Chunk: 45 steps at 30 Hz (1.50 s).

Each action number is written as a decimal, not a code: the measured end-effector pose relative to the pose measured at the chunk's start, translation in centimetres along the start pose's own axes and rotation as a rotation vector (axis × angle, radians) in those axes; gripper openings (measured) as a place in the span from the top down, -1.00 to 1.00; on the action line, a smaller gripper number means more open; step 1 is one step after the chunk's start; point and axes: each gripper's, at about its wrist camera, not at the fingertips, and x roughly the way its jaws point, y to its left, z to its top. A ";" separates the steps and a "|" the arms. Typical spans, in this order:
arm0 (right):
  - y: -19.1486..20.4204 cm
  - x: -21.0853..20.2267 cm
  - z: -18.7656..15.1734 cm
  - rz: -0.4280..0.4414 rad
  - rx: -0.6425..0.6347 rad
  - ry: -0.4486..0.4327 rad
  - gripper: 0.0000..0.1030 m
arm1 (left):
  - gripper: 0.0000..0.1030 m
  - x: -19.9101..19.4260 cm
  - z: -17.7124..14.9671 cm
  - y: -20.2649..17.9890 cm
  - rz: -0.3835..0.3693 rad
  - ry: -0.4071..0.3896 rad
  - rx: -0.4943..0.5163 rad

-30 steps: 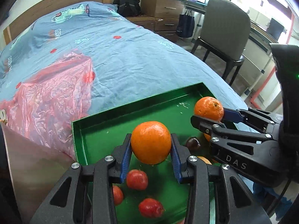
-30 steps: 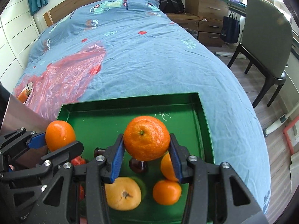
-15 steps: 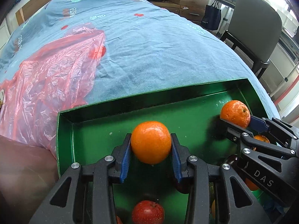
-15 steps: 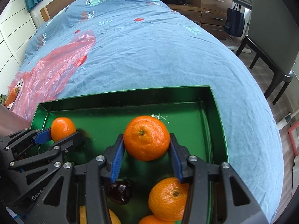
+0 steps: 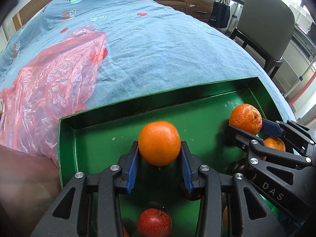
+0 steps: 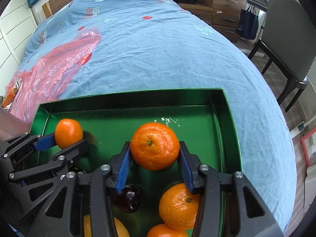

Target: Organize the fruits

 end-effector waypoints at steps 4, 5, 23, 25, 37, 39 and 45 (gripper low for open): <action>0.1 -0.5 -0.2 -0.005 0.003 -0.007 0.01 | 0.26 -0.7 -0.1 -0.2 -0.008 -0.020 0.015; 0.1 -0.7 -0.2 -0.008 0.003 -0.013 0.01 | 0.25 -1.0 -0.1 -0.2 -0.012 -0.025 0.018; -0.2 -7.8 -2.1 -0.086 0.066 -0.121 -0.18 | 0.04 -6.6 -1.9 -1.1 -0.077 -0.107 0.050; -0.3 -8.7 -2.5 -0.102 0.079 -0.126 -0.20 | 0.03 -7.5 -2.4 -1.4 -0.092 -0.111 0.062; 0.7 -13.1 -7.2 -0.179 0.155 -0.135 -0.57 | -0.08 -13.4 -8.2 -2.1 -0.193 -0.139 0.162; 1.6 -13.5 -8.0 -0.183 0.151 -0.133 -0.66 | -0.08 -14.5 -9.6 -1.7 -0.209 -0.141 0.178; 5.5 -14.8 -11.2 -0.179 0.123 -0.123 -0.86 | -0.09 -18.1 -14.4 0.5 -0.234 -0.163 0.250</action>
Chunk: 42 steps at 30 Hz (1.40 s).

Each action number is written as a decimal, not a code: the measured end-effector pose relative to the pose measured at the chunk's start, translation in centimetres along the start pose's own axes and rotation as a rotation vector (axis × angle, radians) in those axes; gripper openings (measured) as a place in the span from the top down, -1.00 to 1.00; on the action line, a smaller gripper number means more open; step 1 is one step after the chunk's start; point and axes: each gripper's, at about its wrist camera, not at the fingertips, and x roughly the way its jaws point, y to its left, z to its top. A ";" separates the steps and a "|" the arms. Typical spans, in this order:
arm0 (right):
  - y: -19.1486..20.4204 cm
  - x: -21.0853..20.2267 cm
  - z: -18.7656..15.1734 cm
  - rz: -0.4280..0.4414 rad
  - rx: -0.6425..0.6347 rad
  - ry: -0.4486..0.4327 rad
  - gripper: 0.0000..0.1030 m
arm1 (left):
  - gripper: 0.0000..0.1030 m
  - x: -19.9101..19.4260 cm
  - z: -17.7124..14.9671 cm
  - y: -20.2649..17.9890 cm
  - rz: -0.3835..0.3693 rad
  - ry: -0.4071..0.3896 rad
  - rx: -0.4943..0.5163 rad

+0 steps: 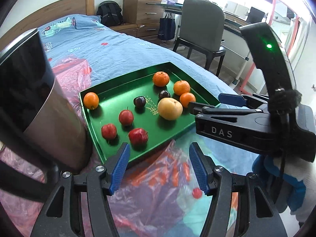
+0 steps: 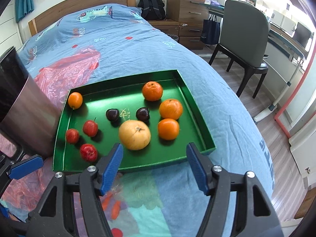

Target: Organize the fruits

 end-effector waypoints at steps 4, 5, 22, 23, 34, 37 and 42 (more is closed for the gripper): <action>2.4 -1.7 -2.3 0.020 0.002 0.020 -0.87 | -0.10 -3.9 -3.6 1.4 0.014 -0.007 0.033; 3.1 -2.2 -2.9 0.029 -0.002 0.023 -0.87 | -0.10 -4.9 -4.4 2.1 0.016 -0.004 0.026; 22.1 -8.9 -11.0 0.230 -0.233 -0.023 -1.00 | -0.42 -19.7 -19.1 18.2 0.353 -0.134 -0.214; 23.0 -9.1 -11.4 0.244 -0.243 -0.034 -1.00 | -0.42 -20.2 -19.9 18.7 0.369 -0.149 -0.233; 29.6 -14.8 -15.3 0.313 -0.361 -0.116 -1.00 | -0.53 -25.0 -25.7 20.6 0.504 -0.207 -0.387; 30.4 -16.5 -16.2 0.320 -0.385 -0.139 -1.00 | -0.60 -25.9 -26.7 20.8 0.540 -0.208 -0.421; 30.6 -18.0 -16.9 0.332 -0.364 -0.148 -1.00 | -0.78 -26.8 -28.0 21.4 0.574 -0.198 -0.475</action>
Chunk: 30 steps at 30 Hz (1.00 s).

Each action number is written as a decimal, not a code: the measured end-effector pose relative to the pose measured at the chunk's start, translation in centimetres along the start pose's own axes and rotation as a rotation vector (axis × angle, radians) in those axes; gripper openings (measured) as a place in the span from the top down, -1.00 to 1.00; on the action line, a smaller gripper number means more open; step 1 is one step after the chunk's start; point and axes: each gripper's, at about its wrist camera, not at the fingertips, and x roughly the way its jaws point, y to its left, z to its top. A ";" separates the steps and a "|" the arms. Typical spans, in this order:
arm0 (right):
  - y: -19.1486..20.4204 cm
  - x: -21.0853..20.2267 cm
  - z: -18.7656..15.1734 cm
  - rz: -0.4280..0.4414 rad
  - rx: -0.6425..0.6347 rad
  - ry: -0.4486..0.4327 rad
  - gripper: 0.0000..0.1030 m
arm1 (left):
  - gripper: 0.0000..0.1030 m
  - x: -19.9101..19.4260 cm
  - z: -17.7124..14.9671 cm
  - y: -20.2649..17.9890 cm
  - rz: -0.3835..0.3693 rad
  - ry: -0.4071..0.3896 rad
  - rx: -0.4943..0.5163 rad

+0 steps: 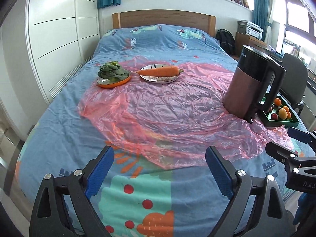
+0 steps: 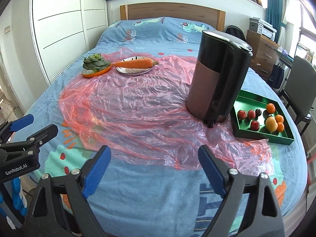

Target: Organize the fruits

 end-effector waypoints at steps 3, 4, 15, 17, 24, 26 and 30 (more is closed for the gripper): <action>0.2 -0.8 -0.1 -0.004 0.011 -0.014 -1.00 | -0.79 -0.5 -0.2 0.6 0.015 0.008 -0.022; 0.2 -1.0 -0.1 -0.006 0.016 -0.018 -1.00 | -0.79 -0.7 -0.2 0.7 0.020 0.001 -0.021; 0.9 -3.7 0.5 -0.014 0.011 -0.086 -1.00 | -0.79 -3.3 0.3 -0.6 -0.019 -0.048 0.015; 0.9 -3.9 0.4 -0.014 0.009 -0.091 -1.00 | -0.79 -3.6 0.4 -0.9 -0.022 -0.055 0.017; 0.1 -3.9 0.2 -0.029 0.022 -0.097 -1.00 | -0.79 -3.8 0.5 -1.2 -0.026 -0.053 0.020; -0.2 -3.8 0.1 -0.033 0.028 -0.095 -1.00 | -0.79 -3.8 0.5 -1.1 -0.023 -0.051 0.021; -1.0 -3.6 -0.1 -0.046 0.041 -0.090 -1.00 | -0.79 -3.8 0.6 -0.8 -0.017 -0.053 0.017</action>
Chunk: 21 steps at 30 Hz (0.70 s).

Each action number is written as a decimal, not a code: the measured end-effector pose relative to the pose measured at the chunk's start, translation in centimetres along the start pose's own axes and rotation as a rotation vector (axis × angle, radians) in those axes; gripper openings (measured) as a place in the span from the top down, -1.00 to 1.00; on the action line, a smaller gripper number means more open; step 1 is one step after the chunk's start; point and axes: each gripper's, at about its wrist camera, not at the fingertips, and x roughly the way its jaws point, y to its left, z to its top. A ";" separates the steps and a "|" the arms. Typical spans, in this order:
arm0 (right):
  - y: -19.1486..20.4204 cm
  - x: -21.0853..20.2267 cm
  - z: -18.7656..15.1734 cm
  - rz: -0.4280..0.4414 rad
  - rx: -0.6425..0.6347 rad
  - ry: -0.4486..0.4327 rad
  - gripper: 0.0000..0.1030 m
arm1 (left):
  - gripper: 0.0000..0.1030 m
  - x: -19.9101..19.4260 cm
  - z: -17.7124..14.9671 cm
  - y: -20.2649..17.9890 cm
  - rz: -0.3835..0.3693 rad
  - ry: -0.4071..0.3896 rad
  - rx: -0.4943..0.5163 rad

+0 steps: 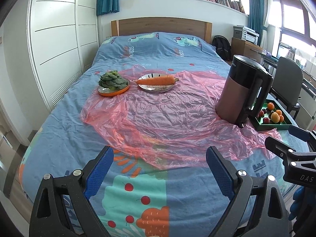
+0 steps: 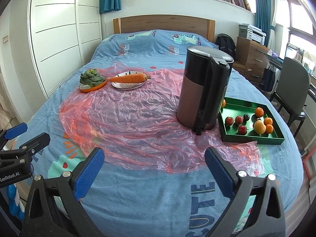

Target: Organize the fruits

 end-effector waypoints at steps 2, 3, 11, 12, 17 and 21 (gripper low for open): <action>-0.1 0.0 0.0 -0.014 -0.007 -0.001 -1.00 | -0.79 0.0 0.0 0.1 0.007 -0.003 0.000; -0.3 0.0 -0.1 -0.018 -0.007 -0.004 -1.00 | -0.79 -0.1 -0.1 0.2 0.010 -0.003 -0.001; -0.6 -0.3 0.2 -0.028 0.004 -0.019 -1.00 | -0.84 0.0 -0.1 0.6 0.013 0.009 -0.014; -0.7 -0.3 0.2 -0.029 0.004 -0.020 -1.00 | -0.86 0.0 -0.2 0.5 0.011 0.009 -0.014; -0.8 -0.3 0.3 -0.035 0.001 -0.026 -1.00 | -0.93 -0.1 -0.1 0.5 0.008 0.003 -0.018; -1.2 -0.3 0.5 -0.047 0.001 -0.037 -1.00 | -0.95 -0.2 0.0 0.3 0.013 -0.009 -0.014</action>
